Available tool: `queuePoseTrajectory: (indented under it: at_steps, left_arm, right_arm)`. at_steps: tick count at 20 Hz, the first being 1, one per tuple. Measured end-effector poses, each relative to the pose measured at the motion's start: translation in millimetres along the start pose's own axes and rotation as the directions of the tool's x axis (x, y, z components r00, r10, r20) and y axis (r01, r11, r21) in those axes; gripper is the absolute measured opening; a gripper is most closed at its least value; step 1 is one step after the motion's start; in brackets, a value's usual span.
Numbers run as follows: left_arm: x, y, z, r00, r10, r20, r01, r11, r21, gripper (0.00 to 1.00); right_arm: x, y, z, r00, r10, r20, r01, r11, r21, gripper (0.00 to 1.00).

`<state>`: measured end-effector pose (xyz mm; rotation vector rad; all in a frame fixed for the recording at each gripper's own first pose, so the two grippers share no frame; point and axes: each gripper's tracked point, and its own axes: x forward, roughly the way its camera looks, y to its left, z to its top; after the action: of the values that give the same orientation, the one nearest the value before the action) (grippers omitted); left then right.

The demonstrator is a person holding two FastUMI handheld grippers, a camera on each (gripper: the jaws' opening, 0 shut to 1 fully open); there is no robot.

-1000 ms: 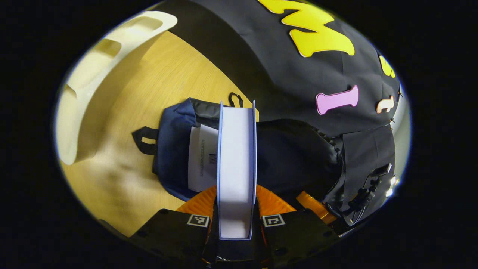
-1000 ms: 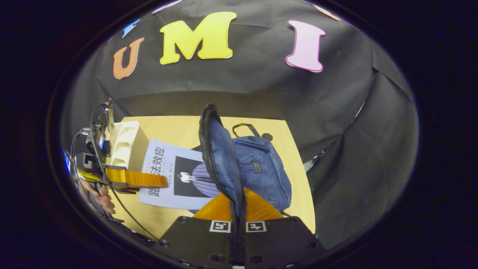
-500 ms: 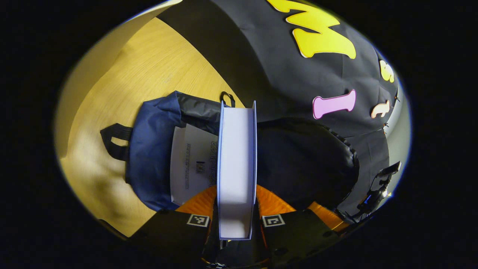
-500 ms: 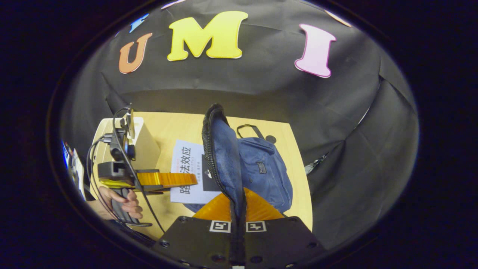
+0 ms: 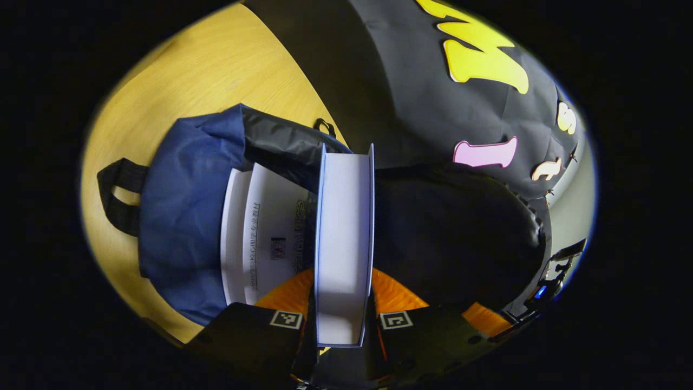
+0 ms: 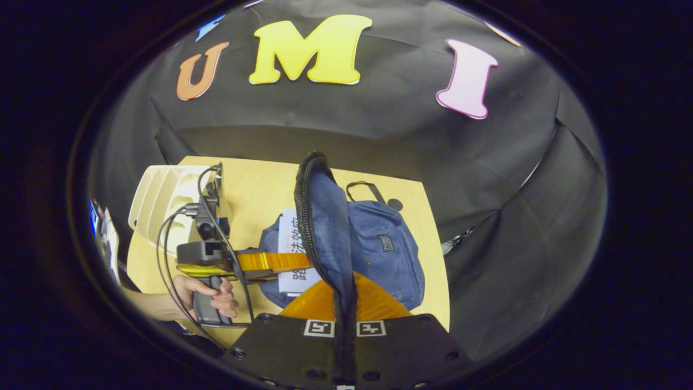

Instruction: Open the schoolbag, grab two books from the bookshelf and put them into the schoolbag.

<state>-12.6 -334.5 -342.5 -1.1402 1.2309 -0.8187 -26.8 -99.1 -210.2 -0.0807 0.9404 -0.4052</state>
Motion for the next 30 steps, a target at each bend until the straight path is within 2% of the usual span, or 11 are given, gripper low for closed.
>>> queuePoseTrajectory:
  at_steps: [6,9,10,12,13,15,16,20,22,26,30]
  left_arm:
    - [6,9,0,0.999,0.032,-0.018,-0.032,0.999,0.004,0.42]
    - [1,41,1,0.981,0.192,-0.024,-0.191,0.981,0.036,0.49]
    - [1,39,0,0.977,0.212,-0.029,-0.211,0.976,0.046,0.67]
    - [-5,43,2,0.958,0.285,-0.017,-0.281,0.952,0.118,0.7]
    - [-11,45,5,0.944,0.33,-0.002,-0.325,0.931,0.166,0.85]
    - [-23,47,18,0.91,0.407,0.074,-0.412,0.878,0.242,0.87]
    - [-30,42,24,0.903,0.415,0.114,-0.43,0.86,0.275,0.75]
    - [-70,19,50,0.849,0.453,0.274,-0.529,0.735,0.424,0.75]
    - [-99,3,66,0.809,0.449,0.38,-0.588,0.642,0.492,0.75]
    - [-163,-51,99,0.715,0.351,0.605,-0.694,0.467,0.548,0.75]
    - [-223,-110,120,0.615,0.183,0.767,-0.761,0.395,0.516,0.9]
  right_arm:
    - [0,-1,0,1.0,-0.006,-0.002,0.006,1.0,0.005,0.02]
    - [1,0,-1,1.0,-0.005,-0.003,0.005,1.0,0.001,0.02]
    - [1,1,-2,1.0,-0.002,-0.003,0.002,1.0,0.002,0.02]
    - [1,2,-2,1.0,-0.001,-0.002,0.001,1.0,0.003,0.0]
    - [2,2,-3,1.0,0.0,-0.001,0.0,1.0,0.004,0.0]
    - [1,2,-3,1.0,0.001,0.002,-0.001,1.0,0.004,0.0]
    - [1,3,-4,1.0,0.003,0.002,-0.003,1.0,0.008,0.0]
    - [1,8,-5,1.0,0.012,0.01,-0.012,1.0,0.022,0.0]
    - [1,14,-5,1.0,0.019,0.013,-0.02,0.999,0.028,0.0]
    - [4,28,-7,0.999,0.019,0.033,-0.02,1.0,0.018,0.0]
    - [10,41,-13,0.999,0.031,0.036,-0.032,0.999,0.032,0.0]
